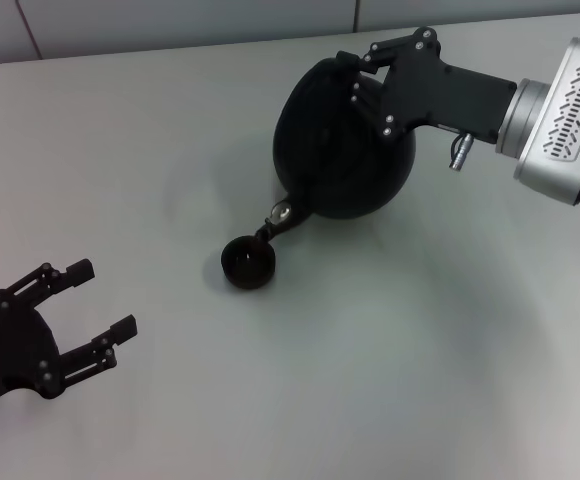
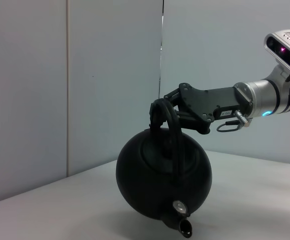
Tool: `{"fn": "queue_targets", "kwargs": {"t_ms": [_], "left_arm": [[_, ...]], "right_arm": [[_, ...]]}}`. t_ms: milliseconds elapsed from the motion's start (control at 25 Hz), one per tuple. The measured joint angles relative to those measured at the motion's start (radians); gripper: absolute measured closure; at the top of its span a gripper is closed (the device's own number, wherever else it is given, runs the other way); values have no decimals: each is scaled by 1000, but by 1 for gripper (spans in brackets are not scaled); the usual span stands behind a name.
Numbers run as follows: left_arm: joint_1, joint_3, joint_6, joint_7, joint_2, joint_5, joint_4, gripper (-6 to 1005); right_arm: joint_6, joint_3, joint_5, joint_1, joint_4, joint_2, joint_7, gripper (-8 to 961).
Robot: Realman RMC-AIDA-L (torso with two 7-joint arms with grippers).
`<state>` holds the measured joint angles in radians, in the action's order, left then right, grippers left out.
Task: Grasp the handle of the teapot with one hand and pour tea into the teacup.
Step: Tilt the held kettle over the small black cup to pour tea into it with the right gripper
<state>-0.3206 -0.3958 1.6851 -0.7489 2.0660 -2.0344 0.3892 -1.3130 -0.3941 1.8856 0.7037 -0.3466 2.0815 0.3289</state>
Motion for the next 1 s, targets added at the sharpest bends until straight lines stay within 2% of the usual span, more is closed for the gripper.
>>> {"fn": "queue_targets", "kwargs": {"t_ms": [1000], "left_arm": [[-8, 0, 2, 0, 0, 2, 0, 187]], "right_arm": [[-11, -10, -2, 10, 0, 3, -50, 859]]}}
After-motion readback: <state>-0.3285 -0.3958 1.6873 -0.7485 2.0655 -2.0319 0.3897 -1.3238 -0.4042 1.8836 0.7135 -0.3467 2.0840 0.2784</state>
